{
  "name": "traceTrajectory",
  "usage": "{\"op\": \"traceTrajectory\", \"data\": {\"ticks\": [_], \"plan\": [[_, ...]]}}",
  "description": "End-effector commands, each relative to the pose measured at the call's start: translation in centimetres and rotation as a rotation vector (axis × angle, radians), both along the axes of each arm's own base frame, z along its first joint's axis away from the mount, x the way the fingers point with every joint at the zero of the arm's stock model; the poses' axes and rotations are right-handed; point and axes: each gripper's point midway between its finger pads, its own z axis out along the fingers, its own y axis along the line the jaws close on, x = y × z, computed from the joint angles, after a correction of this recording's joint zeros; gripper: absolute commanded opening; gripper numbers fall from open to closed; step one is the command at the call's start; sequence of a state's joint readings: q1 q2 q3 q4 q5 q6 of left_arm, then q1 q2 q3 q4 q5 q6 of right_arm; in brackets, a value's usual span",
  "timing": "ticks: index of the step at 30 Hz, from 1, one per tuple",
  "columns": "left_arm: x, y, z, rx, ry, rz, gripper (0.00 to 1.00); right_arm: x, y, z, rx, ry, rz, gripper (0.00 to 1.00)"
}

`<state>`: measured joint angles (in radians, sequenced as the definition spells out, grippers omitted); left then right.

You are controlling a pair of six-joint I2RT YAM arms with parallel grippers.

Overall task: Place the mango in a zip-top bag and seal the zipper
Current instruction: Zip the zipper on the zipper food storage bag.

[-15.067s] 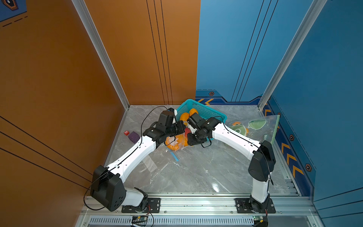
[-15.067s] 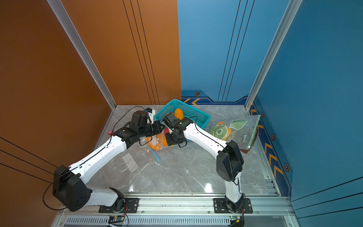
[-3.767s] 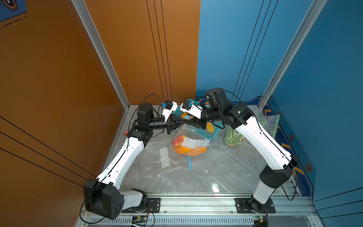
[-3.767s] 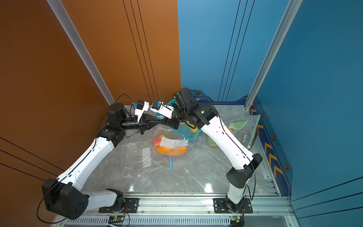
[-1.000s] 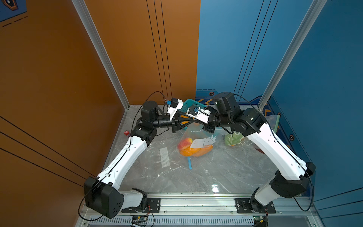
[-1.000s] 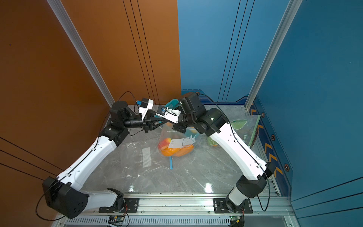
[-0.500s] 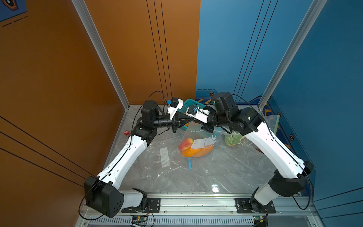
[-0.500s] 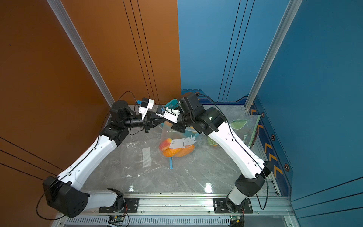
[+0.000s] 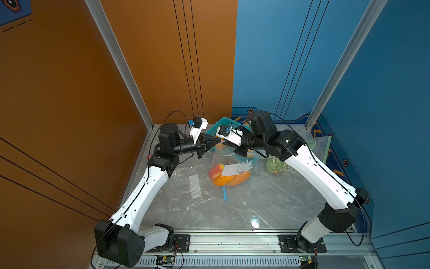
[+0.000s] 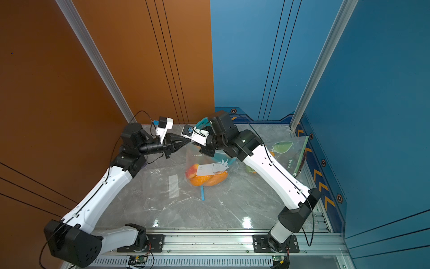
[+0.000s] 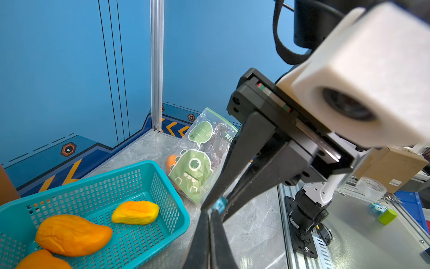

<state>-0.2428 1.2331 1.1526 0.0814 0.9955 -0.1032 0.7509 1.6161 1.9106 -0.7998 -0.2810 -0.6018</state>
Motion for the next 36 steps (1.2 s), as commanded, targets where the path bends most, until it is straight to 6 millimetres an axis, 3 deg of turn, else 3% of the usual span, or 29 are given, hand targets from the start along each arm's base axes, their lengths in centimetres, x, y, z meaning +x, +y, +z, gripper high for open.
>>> {"op": "traceTrajectory", "data": {"ticks": [1, 9, 10, 19, 30, 36], "plan": [[3.7, 4.6, 1.0, -0.01, -0.029, 0.263, 0.0, -0.7, -7.1, -0.5, -0.088, 0.065, -0.153, 0.0], [5.7, 7.9, 0.6, -0.03, 0.007, 0.4, 0.0, -0.8, -11.0, -0.5, -0.091, 0.07, -0.24, 0.01], [5.9, 8.2, 0.6, -0.037, 0.012, 0.41, 0.0, -0.7, -11.7, -1.3, -0.1, 0.086, -0.258, 0.01], [6.5, 8.7, 0.4, -0.045, 0.028, 0.431, 0.0, -1.3, -16.7, -1.7, -0.057, 0.114, -0.389, 0.01], [7.0, 8.6, 0.2, -0.055, 0.043, 0.427, 0.0, -1.4, -19.8, -3.2, -0.05, 0.14, -0.487, 0.03], [7.2, 8.3, -0.1, -0.055, 0.055, 0.412, 0.0, -1.7, -20.2, -3.6, -0.034, 0.147, -0.491, 0.04]]}}
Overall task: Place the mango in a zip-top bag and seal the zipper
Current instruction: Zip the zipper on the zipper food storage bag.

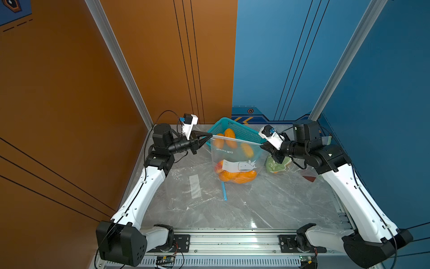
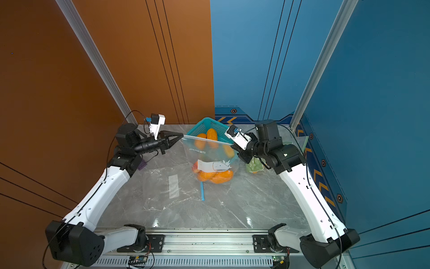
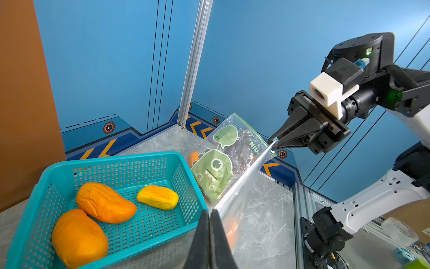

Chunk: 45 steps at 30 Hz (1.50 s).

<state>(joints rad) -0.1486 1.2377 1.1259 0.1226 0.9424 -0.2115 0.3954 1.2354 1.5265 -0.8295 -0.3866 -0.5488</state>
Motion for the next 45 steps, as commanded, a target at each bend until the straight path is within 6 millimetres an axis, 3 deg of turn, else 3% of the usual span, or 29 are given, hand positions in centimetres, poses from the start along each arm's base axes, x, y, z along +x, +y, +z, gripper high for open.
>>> {"op": "traceTrajectory", "data": {"ticks": [1, 21, 24, 27, 30, 38, 45], "plan": [[4.3, 5.0, 0.5, -0.003, -0.025, 0.261, 0.0, -1.0, -5.2, -1.7, -0.089, 0.068, -0.193, 0.03], [5.1, 4.2, -0.5, -0.006, -0.003, 0.236, 0.0, -1.2, -6.2, -2.1, -0.051, 0.071, -0.222, 0.09], [5.0, 3.5, -0.6, -0.005, -0.002, 0.209, 0.0, -1.4, -5.4, -1.9, -0.014, 0.091, -0.189, 0.21], [4.2, 1.9, -0.6, 0.005, -0.018, 0.14, 0.0, -1.7, -4.0, -1.5, 0.036, 0.114, -0.135, 0.55], [2.8, -0.3, -0.5, 0.023, -0.059, 0.049, 0.0, -1.6, -2.5, -1.0, 0.058, 0.116, -0.092, 0.71], [0.4, -2.9, 0.6, 0.033, -0.129, -0.083, 0.0, -0.5, 1.8, 2.7, 0.092, 0.05, 0.071, 0.81], [-1.6, -3.4, 1.8, 0.034, -0.191, -0.129, 0.0, 1.9, 5.9, 2.3, 0.095, 0.088, 0.192, 0.84]]}}
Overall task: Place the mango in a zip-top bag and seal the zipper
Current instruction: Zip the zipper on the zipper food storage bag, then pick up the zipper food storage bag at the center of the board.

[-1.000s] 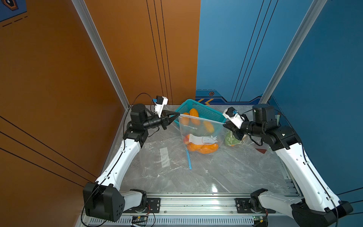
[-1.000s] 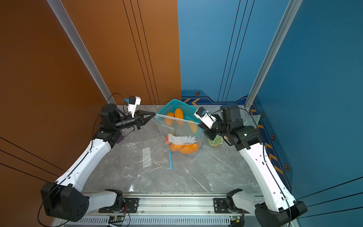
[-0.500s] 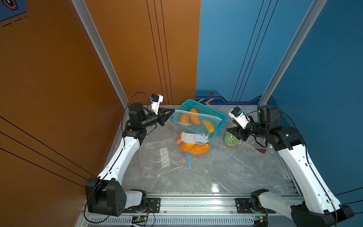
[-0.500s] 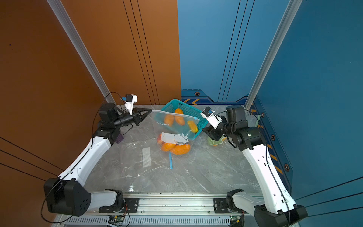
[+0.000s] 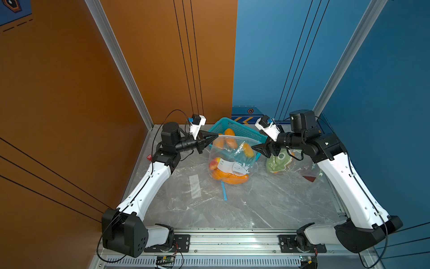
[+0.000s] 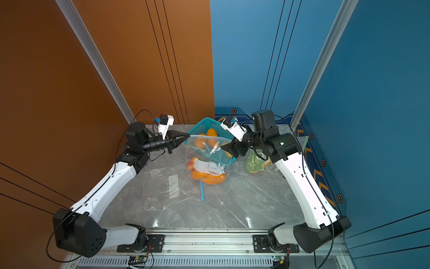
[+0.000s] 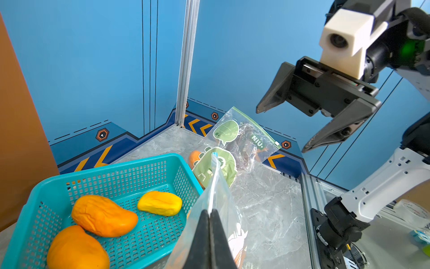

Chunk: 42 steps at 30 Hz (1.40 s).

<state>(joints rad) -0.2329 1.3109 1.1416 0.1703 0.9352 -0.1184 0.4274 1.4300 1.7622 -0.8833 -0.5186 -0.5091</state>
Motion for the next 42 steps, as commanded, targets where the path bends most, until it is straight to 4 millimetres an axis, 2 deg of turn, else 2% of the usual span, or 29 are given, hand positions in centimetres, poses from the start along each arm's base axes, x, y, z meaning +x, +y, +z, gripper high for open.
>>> {"op": "traceTrajectory", "data": {"ticks": [1, 3, 7, 9, 11, 12, 15, 16, 20, 21, 24, 26, 27, 28, 29, 32, 35, 38, 42], "plan": [[-2.1, -0.2, 3.0, -0.011, -0.122, -0.052, 0.0, 0.4, 2.2, -0.2, 0.013, 0.026, 0.09, 0.86], [-2.6, -0.2, 3.5, -0.013, -0.139, -0.062, 0.0, 0.9, 3.3, -0.9, 0.008, 0.055, 0.126, 0.89], [-3.2, -0.1, 4.0, -0.015, -0.158, -0.07, 0.0, 1.9, 4.9, -2.5, -0.027, 0.106, 0.161, 0.91], [-3.3, 0.0, 4.0, -0.014, -0.161, -0.069, 0.0, 2.1, 5.4, -3.3, -0.046, 0.134, 0.178, 0.9], [-2.9, 0.1, 4.0, -0.015, -0.158, -0.046, 0.0, 1.8, 5.7, -4.0, -0.064, 0.166, 0.202, 0.86], [-2.5, 0.3, 4.0, -0.015, -0.154, -0.023, 0.0, 1.5, 5.8, -4.2, -0.069, 0.182, 0.211, 0.81], [-0.8, 1.1, 4.0, -0.021, -0.129, 0.075, 0.0, 0.8, 5.5, -4.2, -0.065, 0.21, 0.207, 0.35], [-0.3, 1.4, 4.0, -0.026, -0.117, 0.104, 0.0, 0.7, 5.3, -3.9, -0.062, 0.21, 0.193, 0.26], [1.0, 2.2, 4.4, -0.059, -0.061, 0.181, 0.0, -0.2, 4.5, -1.8, -0.05, 0.184, 0.11, 0.05], [1.2, 2.4, 4.5, -0.068, -0.051, 0.201, 0.04, -0.2, 4.3, -1.1, -0.05, 0.164, 0.068, 0.0], [1.3, 2.8, 4.9, -0.095, -0.022, 0.235, 0.33, -1.4, 4.3, 1.1, -0.083, 0.059, -0.048, 0.0], [1.5, 3.1, 5.3, -0.124, 0.011, 0.265, 0.65, -2.2, 4.3, 2.8, -0.106, -0.026, -0.143, 0.0], [1.6, 3.4, 5.5, -0.136, 0.019, 0.288, 0.77, -2.3, 4.2, 3.7, -0.097, -0.045, -0.19, 0.0], [1.8, 3.8, 5.7, -0.154, 0.031, 0.321, 0.95, -2.1, 3.7, 4.9, -0.071, -0.06, -0.259, 0.0], [2.1, 4.4, 5.9, -0.175, 0.048, 0.364, 0.98, -1.7, 2.9, 6.1, -0.027, -0.06, -0.339, 0.0], [2.9, 6.2, 6.5, -0.24, 0.092, 0.475, 0.98, -1.4, 0.6, 8.6, 0.047, -0.078, -0.485, 0.0], [4.0, 8.0, 6.2, -0.301, 0.156, 0.571, 0.98, -1.5, -2.1, 10.1, 0.094, -0.106, -0.608, 0.0], [5.8, 9.5, 4.0, -0.302, 0.265, 0.678, 0.98, -2.0, -3.7, 11.0, 0.125, -0.12, -0.664, 0.0], [8.3, 11.1, -0.7, -0.211, 0.418, 0.811, 0.98, -2.1, -6.0, 11.4, 0.162, -0.121, -0.761, 0.0]]}}
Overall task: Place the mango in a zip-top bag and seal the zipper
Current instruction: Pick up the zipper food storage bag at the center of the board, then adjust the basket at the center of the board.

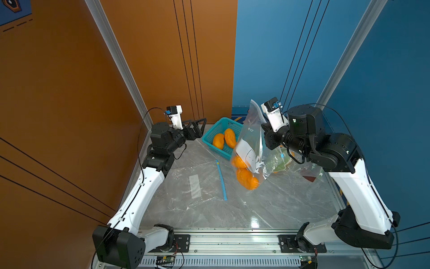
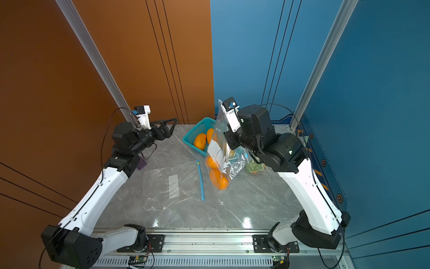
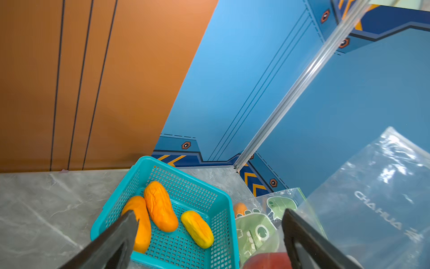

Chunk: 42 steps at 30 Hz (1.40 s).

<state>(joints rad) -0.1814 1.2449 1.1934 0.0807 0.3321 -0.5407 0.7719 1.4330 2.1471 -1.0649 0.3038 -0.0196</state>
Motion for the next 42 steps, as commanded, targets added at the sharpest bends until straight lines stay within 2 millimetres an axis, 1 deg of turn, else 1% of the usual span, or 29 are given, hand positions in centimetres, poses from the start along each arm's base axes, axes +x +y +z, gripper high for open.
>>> {"op": "traceTrajectory", "data": {"ticks": [1, 5, 7, 8, 10, 14, 19, 22, 23, 25, 28, 31, 33, 36, 40, 42], "plan": [[2.5, 2.2, -4.4, 0.024, 0.189, 0.135, 0.98, 0.4, -3.7, 1.0, 0.067, -0.028, -0.185, 0.0], [5.4, 2.1, -9.1, 0.087, 0.297, 0.132, 0.99, 0.8, -5.8, 0.5, 0.079, -0.022, -0.275, 0.0], [6.8, 1.9, -11.4, 0.123, 0.336, 0.124, 1.0, 0.7, -6.0, 0.2, 0.078, -0.016, -0.285, 0.0], [7.7, 1.8, -12.4, 0.146, 0.348, 0.113, 0.98, 1.2, -7.2, 0.0, 0.074, -0.016, -0.324, 0.0], [9.2, 1.4, -14.7, 0.181, 0.383, 0.082, 0.96, 1.5, -7.8, -0.3, 0.07, -0.01, -0.347, 0.0], [12.2, 0.2, -18.6, 0.197, 0.45, -0.008, 0.93, 1.9, -8.8, -1.0, 0.072, 0.005, -0.383, 0.0], [15.1, -1.5, -22.1, 0.185, 0.503, -0.094, 0.94, 2.0, -9.7, -1.3, 0.089, 0.007, -0.408, 0.0], [16.6, -2.3, -23.4, 0.177, 0.517, -0.123, 0.94, 2.0, -9.7, -1.3, 0.1, 0.005, -0.406, 0.0], [16.5, -2.3, -24.3, 0.183, 0.551, -0.127, 0.94, 1.9, -9.7, -1.2, 0.103, 0.004, -0.403, 0.0], [17.1, -2.4, -25.3, 0.206, 0.567, -0.123, 0.93, 1.9, -9.6, -1.2, 0.11, 0.003, -0.398, 0.0], [17.5, -2.5, -26.6, 0.235, 0.594, -0.112, 0.88, 1.9, -9.7, -1.3, 0.112, 0.002, -0.399, 0.0], [17.6, -2.3, -27.9, 0.271, 0.618, -0.084, 0.76, 2.1, -9.6, -1.6, 0.111, 0.006, -0.398, 0.0], [17.4, -2.1, -28.3, 0.286, 0.628, -0.062, 0.68, 2.1, -9.7, -1.6, 0.11, 0.004, -0.398, 0.0], [16.9, -1.1, -28.1, 0.328, 0.63, 0.008, 0.61, 2.2, -9.9, -1.7, 0.109, 0.005, -0.402, 0.0], [16.2, 1.1, -27.6, 0.374, 0.635, 0.119, 0.43, 2.9, -10.1, -2.4, 0.118, 0.03, -0.398, 0.0], [15.8, 2.2, -27.3, 0.392, 0.636, 0.177, 0.3, 3.4, -10.3, -2.9, 0.123, 0.043, -0.403, 0.0]]}}
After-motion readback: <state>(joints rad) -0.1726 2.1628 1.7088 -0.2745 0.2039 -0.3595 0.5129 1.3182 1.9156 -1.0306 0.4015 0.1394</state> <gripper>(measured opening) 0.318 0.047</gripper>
